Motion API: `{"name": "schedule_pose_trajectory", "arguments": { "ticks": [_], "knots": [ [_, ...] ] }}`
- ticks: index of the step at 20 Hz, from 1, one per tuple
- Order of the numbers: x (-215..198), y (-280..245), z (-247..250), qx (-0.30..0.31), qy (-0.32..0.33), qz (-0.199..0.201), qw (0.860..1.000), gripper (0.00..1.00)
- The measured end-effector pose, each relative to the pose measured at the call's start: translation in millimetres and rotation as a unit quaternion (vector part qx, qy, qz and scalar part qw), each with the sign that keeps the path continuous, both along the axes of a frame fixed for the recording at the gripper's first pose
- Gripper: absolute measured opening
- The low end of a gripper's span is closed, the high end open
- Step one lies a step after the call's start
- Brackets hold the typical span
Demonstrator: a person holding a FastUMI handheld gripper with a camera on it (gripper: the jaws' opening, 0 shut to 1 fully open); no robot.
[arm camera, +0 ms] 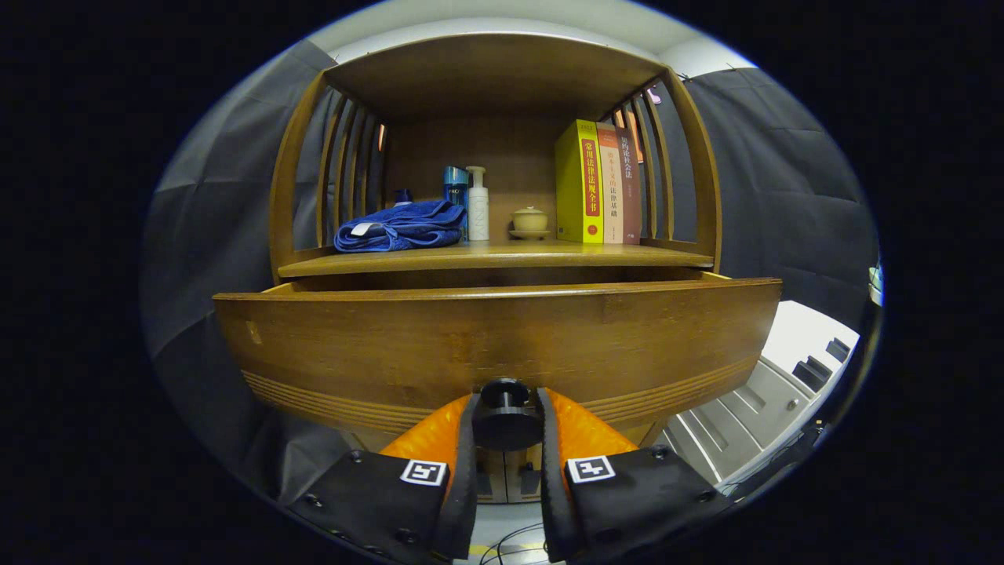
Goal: Pull open the drawer, take out the items inside it, and place them on the countertop above the cabinet.
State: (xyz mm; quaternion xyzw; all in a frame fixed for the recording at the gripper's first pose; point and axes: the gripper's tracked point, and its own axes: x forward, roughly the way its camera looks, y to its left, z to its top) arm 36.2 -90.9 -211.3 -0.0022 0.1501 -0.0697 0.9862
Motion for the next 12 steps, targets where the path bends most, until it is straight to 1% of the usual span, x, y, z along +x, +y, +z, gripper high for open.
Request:
{"name": "schedule_pose_trajectory", "arguments": {
  "ticks": [12],
  "knots": [
    [-48.3, 3.2, -0.7, 0.012, 0.012, 0.0, 1.0, 0.43]
  ]
}}
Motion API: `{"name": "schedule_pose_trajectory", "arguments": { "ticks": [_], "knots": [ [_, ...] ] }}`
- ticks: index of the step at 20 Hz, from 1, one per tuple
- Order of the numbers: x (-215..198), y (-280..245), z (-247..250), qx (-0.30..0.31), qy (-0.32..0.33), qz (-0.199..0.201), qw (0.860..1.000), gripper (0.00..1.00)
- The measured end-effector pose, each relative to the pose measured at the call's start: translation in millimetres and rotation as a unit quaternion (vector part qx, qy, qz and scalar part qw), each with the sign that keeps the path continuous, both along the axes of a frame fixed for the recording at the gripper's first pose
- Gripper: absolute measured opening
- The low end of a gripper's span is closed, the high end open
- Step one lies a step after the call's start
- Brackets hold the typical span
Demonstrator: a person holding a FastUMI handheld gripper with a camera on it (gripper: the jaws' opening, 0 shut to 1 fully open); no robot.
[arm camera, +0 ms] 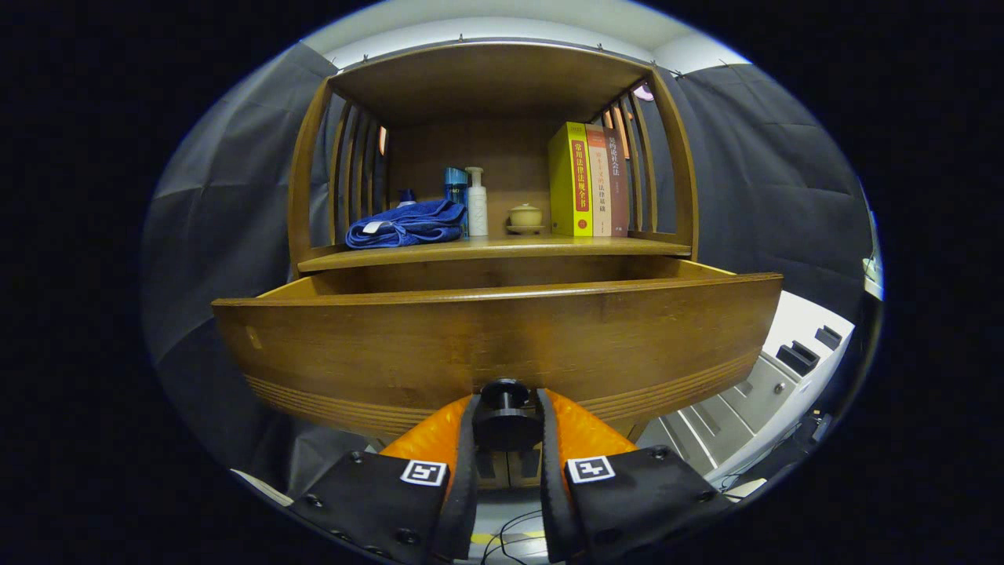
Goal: Pull open the drawer, take out the items inside it, and place them on the countertop above the cabinet.
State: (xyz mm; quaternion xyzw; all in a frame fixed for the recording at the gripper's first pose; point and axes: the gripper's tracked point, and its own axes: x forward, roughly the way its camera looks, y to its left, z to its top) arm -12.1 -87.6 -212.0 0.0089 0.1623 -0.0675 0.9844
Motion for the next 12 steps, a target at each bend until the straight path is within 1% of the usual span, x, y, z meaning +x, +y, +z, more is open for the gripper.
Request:
{"name": "schedule_pose_trajectory", "arguments": {
  "ticks": [3, 8, 12],
  "knots": [
    [-10.9, 0.1, -6.7, 0.004, 0.01, 0.002, 1.0, 0.43],
    [-13.3, -1.7, -5.2, -0.008, 0.001, 0.008, 1.0, 0.43],
    [-11.0, 0.0, -5.4, -0.009, -0.001, 0.015, 1.0, 0.54]
  ]
}}
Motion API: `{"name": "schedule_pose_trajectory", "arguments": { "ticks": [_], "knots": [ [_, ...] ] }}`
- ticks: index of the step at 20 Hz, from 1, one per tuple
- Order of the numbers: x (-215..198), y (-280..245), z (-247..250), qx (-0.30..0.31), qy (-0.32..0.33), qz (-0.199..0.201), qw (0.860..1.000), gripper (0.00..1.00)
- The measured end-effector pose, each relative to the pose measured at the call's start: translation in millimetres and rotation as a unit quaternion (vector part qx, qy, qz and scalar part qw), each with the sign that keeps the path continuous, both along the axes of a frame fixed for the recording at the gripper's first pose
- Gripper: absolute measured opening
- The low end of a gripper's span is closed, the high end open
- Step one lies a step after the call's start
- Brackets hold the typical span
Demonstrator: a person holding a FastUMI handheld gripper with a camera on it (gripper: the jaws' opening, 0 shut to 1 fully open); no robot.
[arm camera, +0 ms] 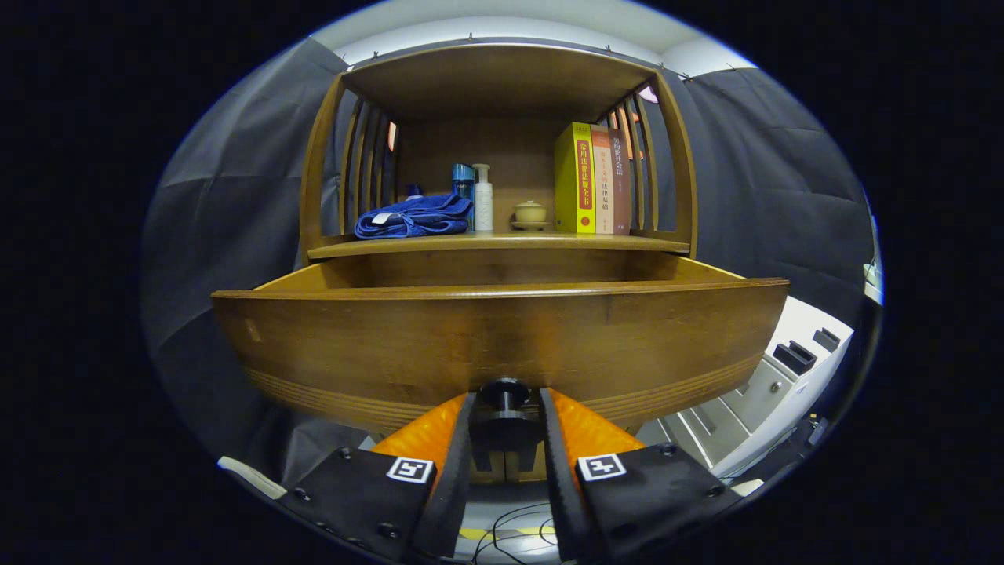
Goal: Pull open the drawer, take out the items inside it, and place them on the countertop above the cabinet.
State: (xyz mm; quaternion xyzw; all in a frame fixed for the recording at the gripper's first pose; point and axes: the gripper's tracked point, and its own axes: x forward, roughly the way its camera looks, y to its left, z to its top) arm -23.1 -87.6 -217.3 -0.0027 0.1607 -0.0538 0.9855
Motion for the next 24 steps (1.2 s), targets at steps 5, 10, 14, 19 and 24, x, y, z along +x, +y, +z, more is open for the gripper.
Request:
{"name": "schedule_pose_trajectory", "arguments": {
  "ticks": [5, 10, 14, 19, 24],
  "knots": [
    [-2.6, 6.8, 19.0, -0.001, -0.02, 0.014, 1.0, 0.85],
    [-1.6, 3.3, 113.4, -0.023, -0.087, 0.03, 0.995, 0.98],
    [45.1, 3.7, 191.5, -0.059, -0.061, 0.067, 0.994, 0.98],
    [119.5, -3.6, 173.9, -0.087, 0.095, 0.097, 0.987, 0.99],
    [138.2, -2.8, 78.9, -0.035, 0.273, 0.107, 0.955, 0.98]
  ]
}}
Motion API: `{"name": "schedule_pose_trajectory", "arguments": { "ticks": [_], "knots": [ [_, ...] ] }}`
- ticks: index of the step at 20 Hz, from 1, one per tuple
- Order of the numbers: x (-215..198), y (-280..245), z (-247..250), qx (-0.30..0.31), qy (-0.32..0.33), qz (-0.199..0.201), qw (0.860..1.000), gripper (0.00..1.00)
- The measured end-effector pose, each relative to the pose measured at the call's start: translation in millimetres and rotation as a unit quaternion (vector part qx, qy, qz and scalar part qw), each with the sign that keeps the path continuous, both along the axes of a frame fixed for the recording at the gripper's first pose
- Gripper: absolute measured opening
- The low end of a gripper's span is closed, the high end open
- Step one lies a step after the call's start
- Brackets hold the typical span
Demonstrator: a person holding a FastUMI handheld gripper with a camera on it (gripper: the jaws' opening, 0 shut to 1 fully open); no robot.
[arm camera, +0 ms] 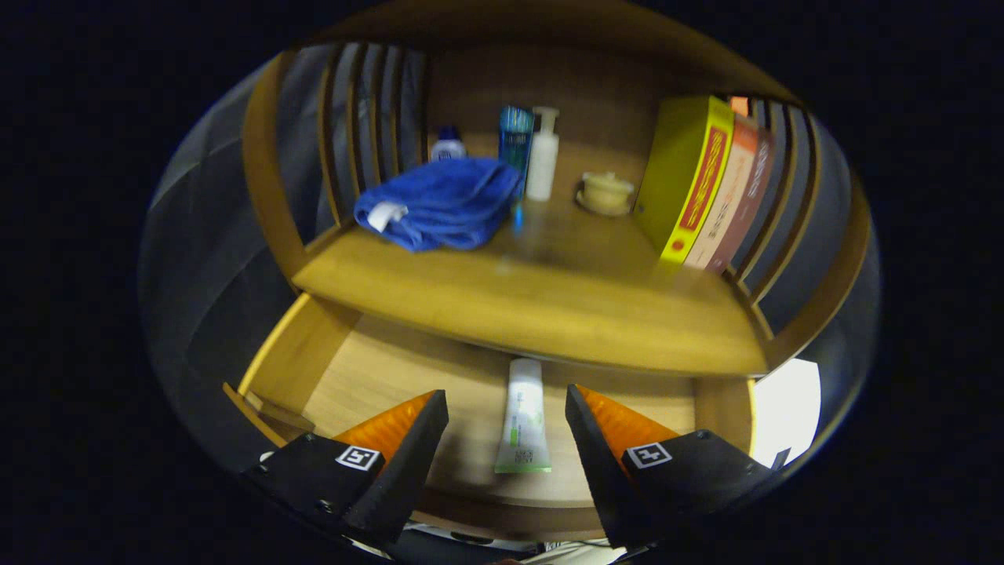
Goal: Pull open the drawer, take out the items inside it, and place them on the countertop above the cabinet.
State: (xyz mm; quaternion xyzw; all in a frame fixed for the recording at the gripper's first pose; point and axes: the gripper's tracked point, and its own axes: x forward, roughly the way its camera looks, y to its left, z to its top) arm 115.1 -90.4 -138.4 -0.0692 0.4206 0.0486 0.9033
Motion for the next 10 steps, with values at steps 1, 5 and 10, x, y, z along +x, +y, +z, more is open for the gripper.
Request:
{"name": "schedule_pose_trajectory", "arguments": {
  "ticks": [1, 5, 10],
  "knots": [
    [9.3, -4.5, -19.5, -0.01, 0.021, -0.008, 1.0, 0.98],
    [23.8, -8.6, -71.6, -0.016, 0.089, -0.03, 0.995, 0.98],
    [15.0, -14.3, -94.6, -0.018, 0.149, -0.037, 0.988, 0.98]
  ]
}}
